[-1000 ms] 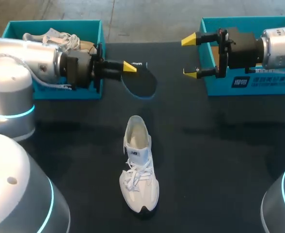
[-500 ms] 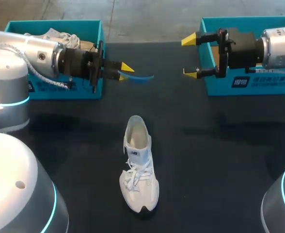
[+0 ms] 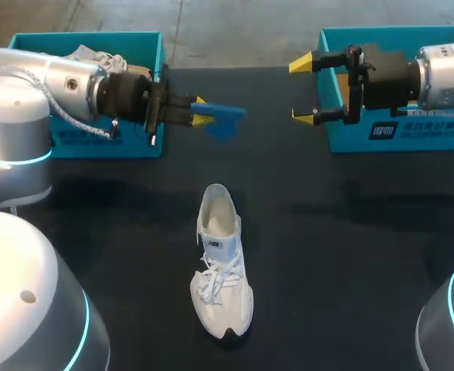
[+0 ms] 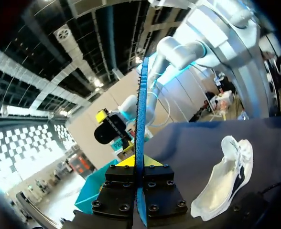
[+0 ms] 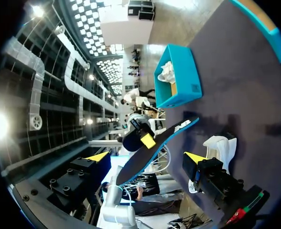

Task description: Take the shoe out of the shoebox, open the shoe tongue, remove and reinsert the insole, then place the shoe into the shoebox

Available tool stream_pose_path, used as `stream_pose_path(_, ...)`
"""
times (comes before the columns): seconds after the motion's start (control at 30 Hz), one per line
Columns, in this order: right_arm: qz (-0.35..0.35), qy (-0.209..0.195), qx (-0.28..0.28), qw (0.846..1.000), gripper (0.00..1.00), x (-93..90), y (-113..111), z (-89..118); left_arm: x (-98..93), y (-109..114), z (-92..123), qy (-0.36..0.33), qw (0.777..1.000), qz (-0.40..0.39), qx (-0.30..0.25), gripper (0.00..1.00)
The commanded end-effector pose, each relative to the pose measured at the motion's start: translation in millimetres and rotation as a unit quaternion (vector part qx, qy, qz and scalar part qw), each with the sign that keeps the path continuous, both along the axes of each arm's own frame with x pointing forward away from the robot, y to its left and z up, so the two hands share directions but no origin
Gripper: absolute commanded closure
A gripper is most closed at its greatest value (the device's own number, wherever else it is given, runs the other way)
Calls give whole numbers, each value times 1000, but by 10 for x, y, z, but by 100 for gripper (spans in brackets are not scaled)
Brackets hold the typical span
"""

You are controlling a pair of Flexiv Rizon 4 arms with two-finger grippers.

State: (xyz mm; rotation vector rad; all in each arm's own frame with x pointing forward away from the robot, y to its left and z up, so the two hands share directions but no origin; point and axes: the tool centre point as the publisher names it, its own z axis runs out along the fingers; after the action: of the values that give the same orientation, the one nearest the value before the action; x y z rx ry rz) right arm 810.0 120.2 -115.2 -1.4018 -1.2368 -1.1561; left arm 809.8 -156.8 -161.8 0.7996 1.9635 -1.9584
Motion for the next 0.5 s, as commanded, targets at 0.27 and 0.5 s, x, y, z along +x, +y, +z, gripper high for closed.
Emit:
stream_pose_path(0.27,-1,0,-1,1000,0,-9,8,-3,83,-1,-34,420,905,42,63,100)
stream_pose_path(0.5,-1,0,-1,1000,0,-9,8,-3,72,14,15,474,876,51,76,100)
